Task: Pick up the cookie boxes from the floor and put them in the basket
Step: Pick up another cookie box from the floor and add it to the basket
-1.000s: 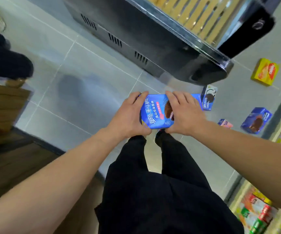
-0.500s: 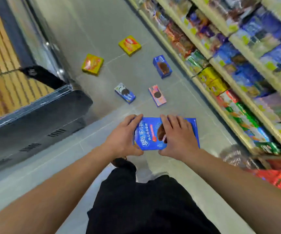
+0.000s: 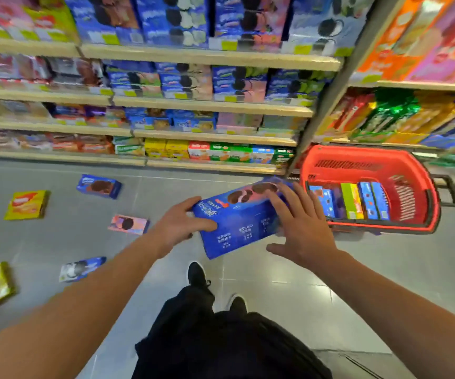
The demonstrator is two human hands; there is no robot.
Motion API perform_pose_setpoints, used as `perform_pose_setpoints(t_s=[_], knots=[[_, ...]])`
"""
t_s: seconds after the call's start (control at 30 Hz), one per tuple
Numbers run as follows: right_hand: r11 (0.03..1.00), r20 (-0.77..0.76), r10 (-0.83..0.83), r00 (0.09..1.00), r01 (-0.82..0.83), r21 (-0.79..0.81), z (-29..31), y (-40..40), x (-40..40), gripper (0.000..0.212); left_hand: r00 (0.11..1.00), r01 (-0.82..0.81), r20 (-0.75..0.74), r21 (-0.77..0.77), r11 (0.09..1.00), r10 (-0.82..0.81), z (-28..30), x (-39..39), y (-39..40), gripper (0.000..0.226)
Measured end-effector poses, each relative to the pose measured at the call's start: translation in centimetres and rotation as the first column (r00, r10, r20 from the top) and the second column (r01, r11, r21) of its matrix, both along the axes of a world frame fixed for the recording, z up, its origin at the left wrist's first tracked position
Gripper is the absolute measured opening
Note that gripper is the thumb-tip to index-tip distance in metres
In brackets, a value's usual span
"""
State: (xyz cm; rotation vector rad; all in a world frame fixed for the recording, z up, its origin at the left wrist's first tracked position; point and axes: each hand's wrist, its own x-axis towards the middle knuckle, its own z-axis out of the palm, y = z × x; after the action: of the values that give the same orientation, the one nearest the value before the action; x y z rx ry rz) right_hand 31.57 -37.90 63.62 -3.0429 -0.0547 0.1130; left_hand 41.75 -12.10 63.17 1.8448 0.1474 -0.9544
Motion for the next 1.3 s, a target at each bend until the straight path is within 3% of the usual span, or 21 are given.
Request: perform_pose_setpoints(t_s=[0.1, 0.27, 0.33, 0.43, 0.57, 0.63, 0.8, 0.87, 0.93, 1.07, 1.2, 1.3], knots=[[0.995, 0.033, -0.088, 0.996, 0.090, -0.045, 0.7, -3.5, -0.2, 0.115, 0.975, 0.170, -0.140, -0.046, 0.984, -0.175, 0.2, 3.4, -4.3, 0.092], [0.957, -0.002, -0.291, 0.957, 0.291, 0.004, 0.5, -7.4, 1.3, 0.095, 0.911, 0.348, -0.208, -0.082, 0.934, -0.357, -1.1, 8.9, -10.6, 0.079], [0.923, -0.060, -0.381, 0.923, 0.383, 0.044, 0.6, -8.7, 2.0, 0.101, 0.921, 0.351, -0.141, -0.104, 0.931, -0.363, -1.9, 10.7, -13.5, 0.073], [0.846, -0.108, -0.508, 0.854, 0.519, 0.124, 0.7, -10.2, 2.8, 0.104, 0.898, 0.441, 0.086, -0.153, 0.884, -0.432, -2.4, 12.7, -17.2, 0.075], [0.709, -0.210, -0.636, 0.743, 0.669, 0.221, 0.3, -12.4, 3.3, 0.116, 0.768, 0.638, 0.233, -0.202, 0.743, -0.597, -1.8, 14.5, -21.4, 0.104], [0.636, -0.252, -0.678, 0.691, 0.723, 0.271, 0.1, -13.4, 2.7, 0.119, 0.681, 0.729, 0.285, -0.171, 0.663, -0.675, -1.7, 15.3, -23.9, 0.103], [0.469, -0.288, -0.762, 0.580, 0.801, 0.371, -0.3, -16.5, 1.1, 0.117, 0.416, 0.895, 0.339, 0.015, 0.447, -0.844, -1.8, 16.6, -30.6, 0.108], [0.430, -0.293, -0.773, 0.562, 0.805, 0.410, -1.5, -17.6, 0.7, 0.114, 0.354, 0.908, 0.363, 0.087, 0.410, -0.862, -2.1, 16.5, -32.5, 0.108], [0.337, -0.310, -0.800, 0.513, 0.813, 0.475, -2.7, -19.6, 0.9, 0.112, 0.327, 0.904, 0.353, 0.153, 0.399, -0.877, -2.4, 17.1, -35.5, 0.103], [0.091, -0.260, -0.894, 0.366, 0.715, 0.694, -4.2, -22.9, 2.4, 0.115, 0.362, 0.884, 0.268, 0.205, 0.420, -0.893, -3.1, 19.5, -41.4, 0.099], [-0.172, -0.360, -0.906, 0.222, 0.584, 0.793, -6.2, -25.9, 3.2, 0.111, 0.343, 0.897, 0.237, 0.206, 0.392, -0.909, -2.8, 20.6, -47.1, 0.098], [-0.345, -0.455, -0.881, 0.131, 0.480, 0.807, -7.1, -28.4, 3.7, 0.094, 0.321, 0.913, 0.187, 0.201, 0.356, -0.929, -3.3, 21.4, -51.6, 0.096]])
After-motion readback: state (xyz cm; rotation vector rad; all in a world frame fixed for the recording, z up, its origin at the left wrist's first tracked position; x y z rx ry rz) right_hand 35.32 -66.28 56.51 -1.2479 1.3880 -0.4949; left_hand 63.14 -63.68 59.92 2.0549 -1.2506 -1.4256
